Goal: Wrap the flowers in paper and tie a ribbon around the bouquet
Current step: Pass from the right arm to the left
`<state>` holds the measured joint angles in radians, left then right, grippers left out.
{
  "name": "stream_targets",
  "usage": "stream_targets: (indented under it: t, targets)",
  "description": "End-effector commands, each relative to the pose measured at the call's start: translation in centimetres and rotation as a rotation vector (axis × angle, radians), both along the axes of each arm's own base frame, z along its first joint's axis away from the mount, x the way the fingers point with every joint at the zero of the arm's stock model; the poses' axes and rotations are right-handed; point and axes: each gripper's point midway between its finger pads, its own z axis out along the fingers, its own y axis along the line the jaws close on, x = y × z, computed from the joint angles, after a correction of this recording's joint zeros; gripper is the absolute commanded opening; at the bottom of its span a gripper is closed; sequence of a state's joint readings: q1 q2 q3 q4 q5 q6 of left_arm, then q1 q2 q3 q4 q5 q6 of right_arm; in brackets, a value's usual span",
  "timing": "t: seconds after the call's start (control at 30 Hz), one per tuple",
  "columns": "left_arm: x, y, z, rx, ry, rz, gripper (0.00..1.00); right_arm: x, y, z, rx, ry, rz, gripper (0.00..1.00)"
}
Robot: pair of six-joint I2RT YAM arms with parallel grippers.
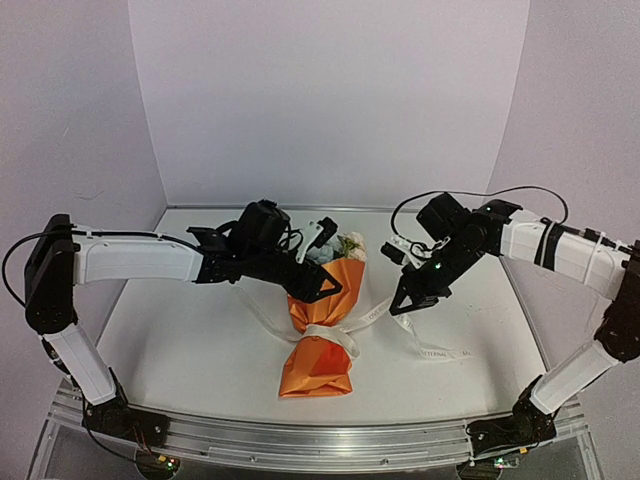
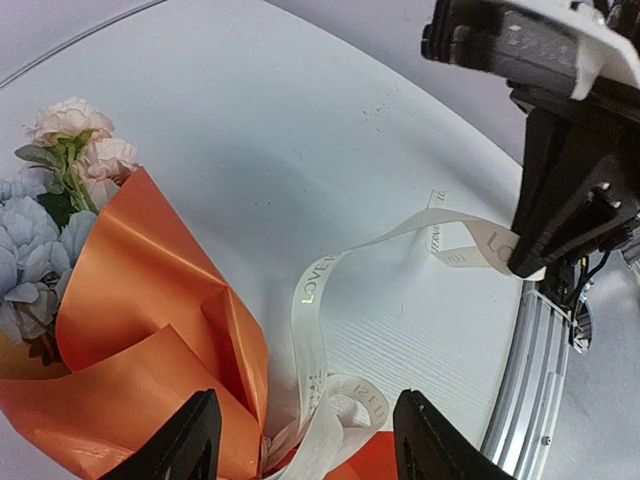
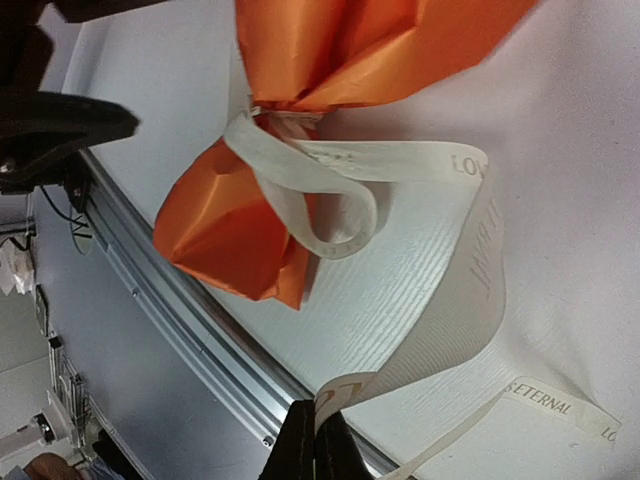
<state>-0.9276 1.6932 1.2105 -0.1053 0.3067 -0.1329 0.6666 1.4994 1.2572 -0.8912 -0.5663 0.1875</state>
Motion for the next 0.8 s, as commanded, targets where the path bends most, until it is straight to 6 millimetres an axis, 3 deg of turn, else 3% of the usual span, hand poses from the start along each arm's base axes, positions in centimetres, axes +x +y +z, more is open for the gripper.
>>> stream_targets:
  t: [0.0, 0.17, 0.4, 0.6, 0.77]
  targets:
    - [-1.0, -1.1, 1.9, -0.11, -0.139, -0.14, 0.63, -1.6, 2.1, 3.2, 0.072, -0.007, 0.074, 0.0]
    - [-2.6, -1.6, 1.7, -0.174, -0.253, -0.252, 0.64, -1.4, 3.9, 4.9, 0.123, 0.005, 0.089, 0.0]
    - [-3.3, -2.6, 1.0, -0.207, -0.391, -0.34, 0.66, -1.3, 6.0, 6.9, 0.196, 0.036, 0.114, 0.0]
    - [-3.2, -3.8, 1.4, -0.245, -0.439, -0.375, 0.66, -1.8, 6.5, 7.7, 0.227, 0.064, 0.121, 0.0]
    - [-4.4, -3.7, 3.2, -0.294, -0.449, -0.377, 0.65, -0.9, 6.0, 7.2, 0.177, 0.029, 0.065, 0.0]
